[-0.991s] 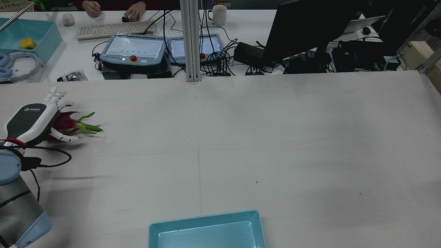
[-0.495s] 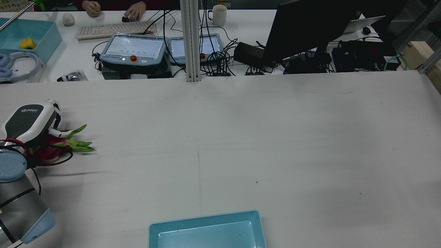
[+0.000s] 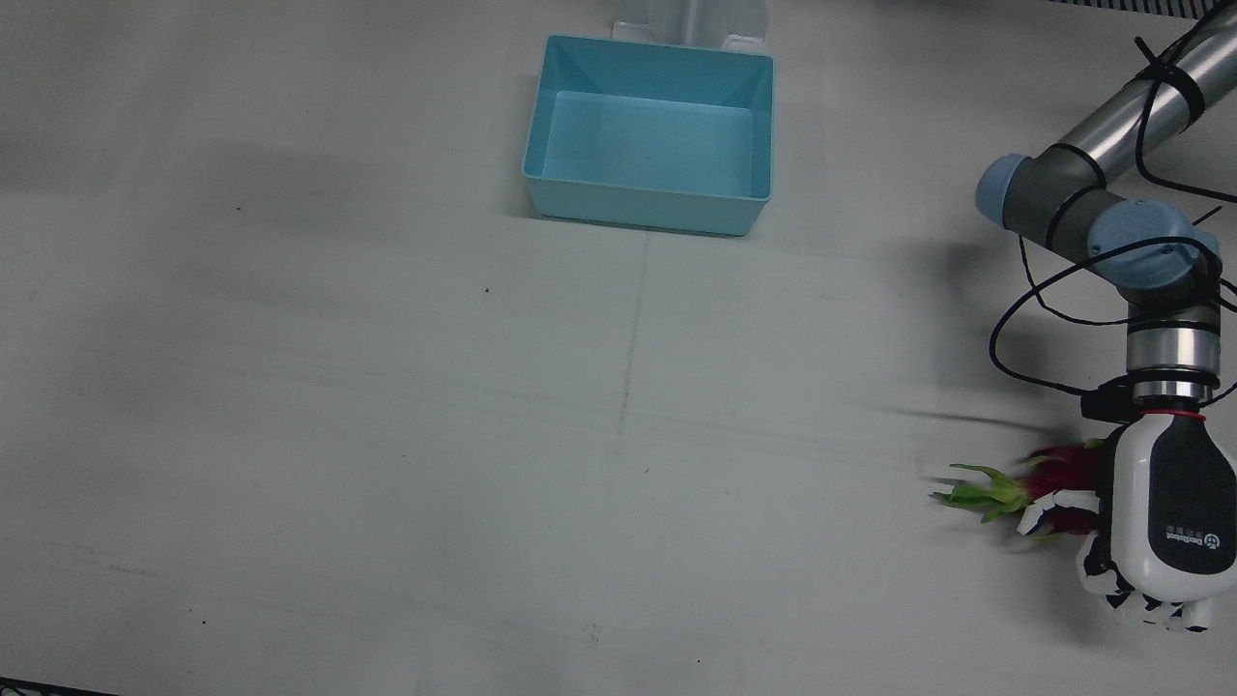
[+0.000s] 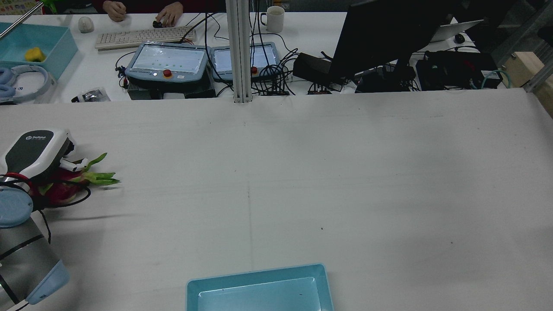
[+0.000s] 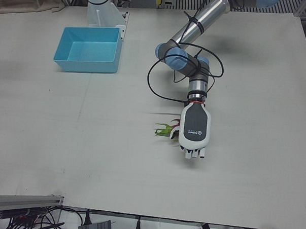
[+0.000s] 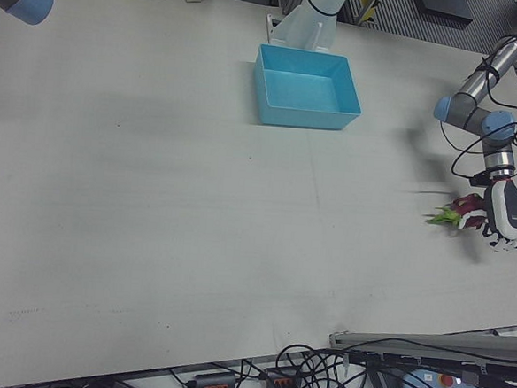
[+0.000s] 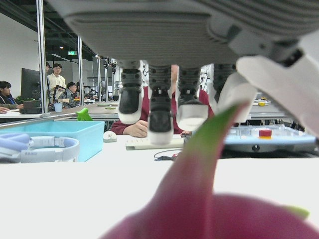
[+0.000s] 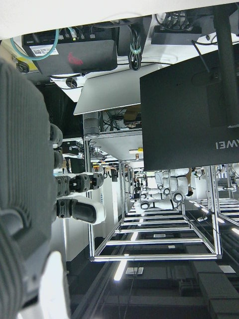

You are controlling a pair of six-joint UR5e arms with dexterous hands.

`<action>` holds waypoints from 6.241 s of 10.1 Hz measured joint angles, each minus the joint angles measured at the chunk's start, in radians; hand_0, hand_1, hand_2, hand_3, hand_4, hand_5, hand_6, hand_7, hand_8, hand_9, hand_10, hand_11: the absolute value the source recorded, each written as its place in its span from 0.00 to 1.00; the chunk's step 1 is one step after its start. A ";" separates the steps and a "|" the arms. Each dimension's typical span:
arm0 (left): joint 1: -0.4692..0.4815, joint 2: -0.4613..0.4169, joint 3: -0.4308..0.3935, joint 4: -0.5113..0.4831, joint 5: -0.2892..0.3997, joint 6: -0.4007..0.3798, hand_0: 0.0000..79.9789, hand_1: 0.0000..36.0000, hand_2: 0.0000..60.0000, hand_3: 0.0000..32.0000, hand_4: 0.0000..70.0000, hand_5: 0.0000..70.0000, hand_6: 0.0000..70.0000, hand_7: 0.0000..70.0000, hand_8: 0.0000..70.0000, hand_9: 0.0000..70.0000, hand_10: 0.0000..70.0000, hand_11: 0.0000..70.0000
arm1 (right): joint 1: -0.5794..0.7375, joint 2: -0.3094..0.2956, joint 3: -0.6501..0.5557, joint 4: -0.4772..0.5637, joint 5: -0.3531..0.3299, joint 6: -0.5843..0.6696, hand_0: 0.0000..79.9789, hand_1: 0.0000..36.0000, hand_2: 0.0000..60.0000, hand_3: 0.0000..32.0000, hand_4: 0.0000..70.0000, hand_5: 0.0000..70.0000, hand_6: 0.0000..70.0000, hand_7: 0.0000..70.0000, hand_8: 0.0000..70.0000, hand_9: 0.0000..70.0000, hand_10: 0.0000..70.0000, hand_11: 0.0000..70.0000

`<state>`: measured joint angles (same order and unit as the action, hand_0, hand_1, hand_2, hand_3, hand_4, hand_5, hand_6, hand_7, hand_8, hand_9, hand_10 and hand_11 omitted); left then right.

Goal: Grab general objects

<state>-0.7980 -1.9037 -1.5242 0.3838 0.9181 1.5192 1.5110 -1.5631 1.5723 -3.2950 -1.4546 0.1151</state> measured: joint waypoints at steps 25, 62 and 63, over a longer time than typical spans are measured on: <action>0.146 0.235 -0.295 0.074 -0.135 -0.067 0.59 0.24 0.00 1.00 0.00 0.04 0.00 0.00 0.00 0.00 0.00 0.01 | 0.000 0.000 0.000 0.000 0.000 0.000 0.00 0.00 0.00 0.00 0.00 0.00 0.00 0.00 0.00 0.00 0.00 0.00; 0.169 0.076 -0.238 0.287 -0.221 -0.176 0.13 0.00 1.00 0.00 1.00 1.00 1.00 1.00 1.00 1.00 1.00 1.00 | 0.000 0.000 0.000 0.000 0.000 0.000 0.00 0.00 0.00 0.00 0.00 0.00 0.00 0.00 0.00 0.00 0.00 0.00; 0.170 0.030 -0.285 0.352 -0.217 -0.200 0.13 0.00 1.00 0.00 1.00 1.00 1.00 1.00 1.00 1.00 1.00 1.00 | 0.000 0.000 0.000 0.000 0.000 0.000 0.00 0.00 0.00 0.00 0.00 0.00 0.00 0.00 0.00 0.00 0.00 0.00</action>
<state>-0.6275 -1.8737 -1.8090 0.7360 0.7012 1.3196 1.5110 -1.5628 1.5724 -3.2950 -1.4542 0.1147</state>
